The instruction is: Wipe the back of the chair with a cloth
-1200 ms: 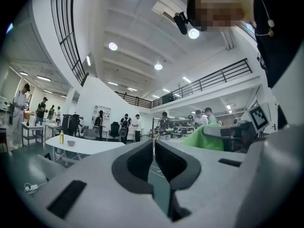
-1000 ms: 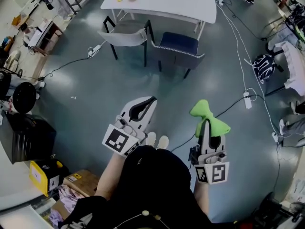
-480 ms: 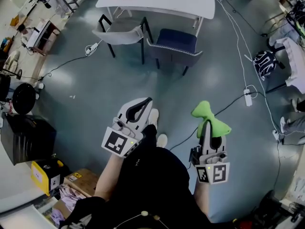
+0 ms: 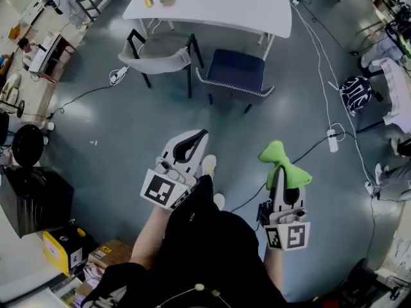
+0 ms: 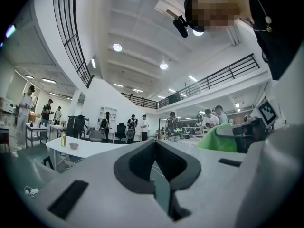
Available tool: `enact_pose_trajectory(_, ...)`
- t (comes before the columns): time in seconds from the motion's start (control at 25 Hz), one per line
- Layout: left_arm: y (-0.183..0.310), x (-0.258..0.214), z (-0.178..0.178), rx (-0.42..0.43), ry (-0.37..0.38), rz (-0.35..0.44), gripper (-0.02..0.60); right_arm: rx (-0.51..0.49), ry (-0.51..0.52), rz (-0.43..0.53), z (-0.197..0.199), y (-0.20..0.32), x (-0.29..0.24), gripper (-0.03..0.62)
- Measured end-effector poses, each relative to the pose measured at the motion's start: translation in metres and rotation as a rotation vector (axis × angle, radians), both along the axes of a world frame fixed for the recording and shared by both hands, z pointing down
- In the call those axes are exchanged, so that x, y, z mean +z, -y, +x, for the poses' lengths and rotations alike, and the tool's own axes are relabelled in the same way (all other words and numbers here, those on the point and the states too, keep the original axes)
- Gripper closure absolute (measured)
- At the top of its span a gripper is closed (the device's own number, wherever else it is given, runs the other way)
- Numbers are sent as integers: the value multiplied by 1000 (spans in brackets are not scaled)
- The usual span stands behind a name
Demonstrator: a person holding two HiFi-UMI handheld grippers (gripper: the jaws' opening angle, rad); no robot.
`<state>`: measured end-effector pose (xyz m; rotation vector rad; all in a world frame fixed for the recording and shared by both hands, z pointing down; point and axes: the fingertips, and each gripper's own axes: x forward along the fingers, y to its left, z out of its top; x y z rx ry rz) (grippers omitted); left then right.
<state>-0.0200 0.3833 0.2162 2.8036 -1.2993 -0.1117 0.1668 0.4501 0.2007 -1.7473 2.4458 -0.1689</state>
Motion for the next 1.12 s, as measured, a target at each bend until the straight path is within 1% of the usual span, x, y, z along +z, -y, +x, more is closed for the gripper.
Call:
enact_pose_trajectory(0.24,66,-3,-8,28,-1,18,577,21,-33,13,-11,67,-10,574)
enact_pose_trajectory(0.44,109,-1,-36,9,-3,21,577,35,-44,-10,-25,111,-3,574)
enact_pose_trajectory(0.52,124,1,-49,-8,-16,3,577,39,-45,-20,-30,124,-1,574)
enact_pose_trajectory(0.64,143,7,-58,-7,-49,-56,577,51,-57,-35,-29,140,1,574)
enact_pose_trajectory(0.88,178,16,-52,-6,-12,-79,577,81,-80,-63,-10,174,8,574)
enact_pose_trajectory(1.12,212,21,-35,-5,-4,-102,577,54,-92,-81,8,217,19,574)
